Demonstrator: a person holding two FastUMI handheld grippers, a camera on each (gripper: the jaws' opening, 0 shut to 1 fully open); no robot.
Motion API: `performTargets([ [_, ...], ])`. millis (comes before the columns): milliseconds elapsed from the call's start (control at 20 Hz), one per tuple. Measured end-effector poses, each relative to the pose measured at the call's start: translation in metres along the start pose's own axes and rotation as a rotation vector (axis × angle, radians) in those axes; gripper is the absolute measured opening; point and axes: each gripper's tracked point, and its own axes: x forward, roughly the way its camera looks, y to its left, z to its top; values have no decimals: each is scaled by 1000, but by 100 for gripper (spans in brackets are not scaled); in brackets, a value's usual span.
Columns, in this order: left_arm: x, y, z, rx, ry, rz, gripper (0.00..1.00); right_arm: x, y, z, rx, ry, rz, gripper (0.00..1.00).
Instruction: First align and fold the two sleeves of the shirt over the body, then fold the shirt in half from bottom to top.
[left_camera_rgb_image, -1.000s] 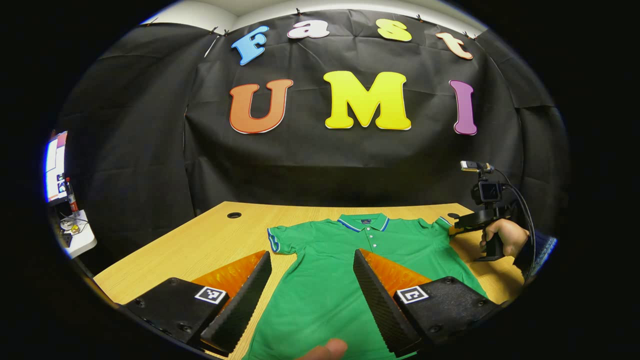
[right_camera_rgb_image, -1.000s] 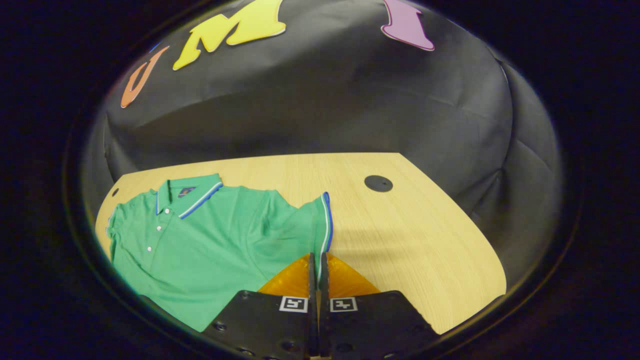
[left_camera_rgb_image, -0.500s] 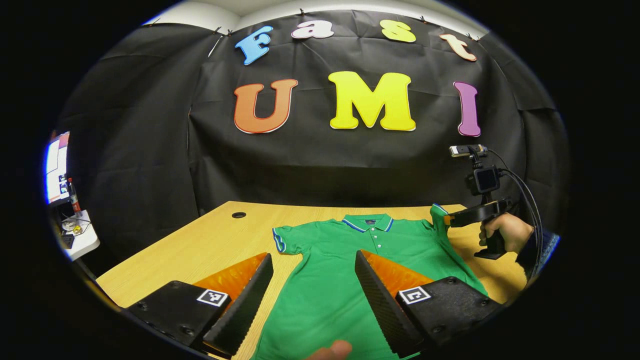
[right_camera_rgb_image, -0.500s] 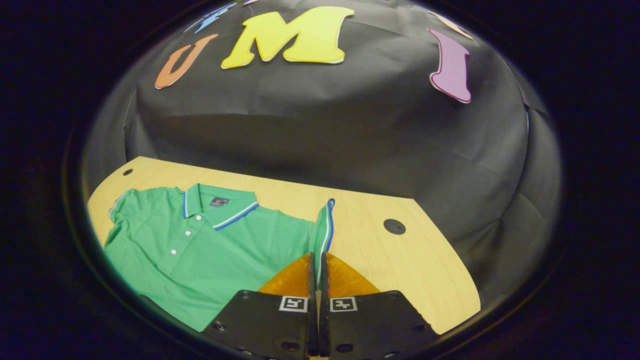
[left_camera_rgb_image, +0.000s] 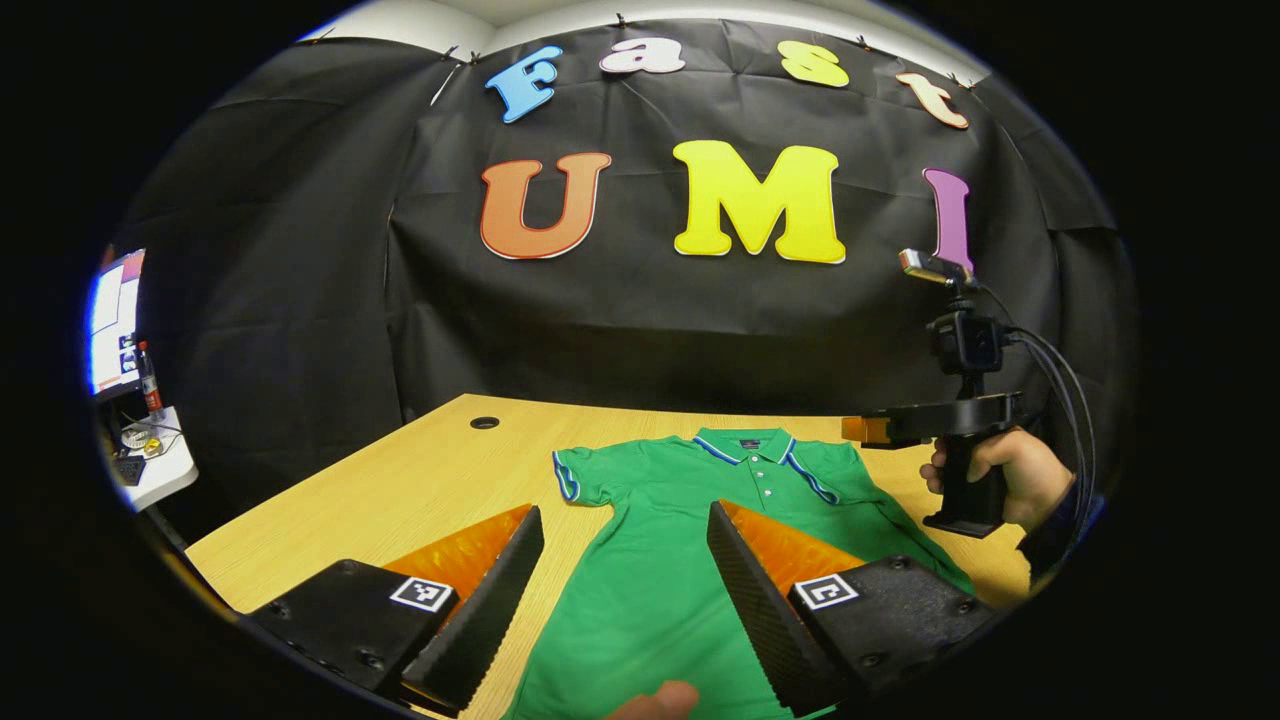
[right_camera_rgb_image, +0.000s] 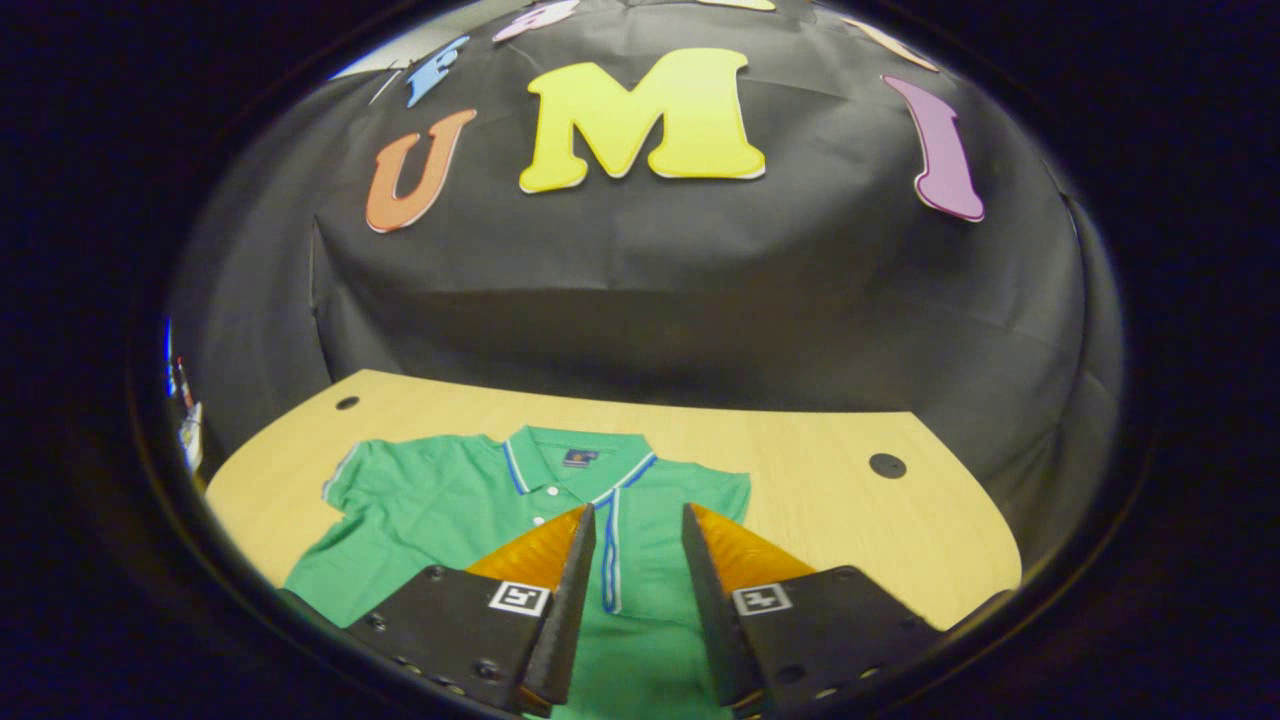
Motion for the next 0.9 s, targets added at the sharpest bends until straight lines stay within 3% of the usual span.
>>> performTargets([
  [100,3,7,-2,-1,6,15,100,-21,0,9,-1,-34,-11,95],
  [150,3,11,-2,-15,11,25,100,-31,0,13,1,-52,-16,97],
  [300,3,17,-5,-56,32,36,100,-75,4,26,-41,-128,2,96],
  [500,17,37,0,-52,7,74,100,-145,-15,43,-62,-269,-64,96],
  [700,40,38,-19,-101,61,67,100,-204,-35,21,-11,-324,-64,96],
  [900,82,33,-20,-127,147,50,100,-219,-58,-11,5,-325,-58,95],
])
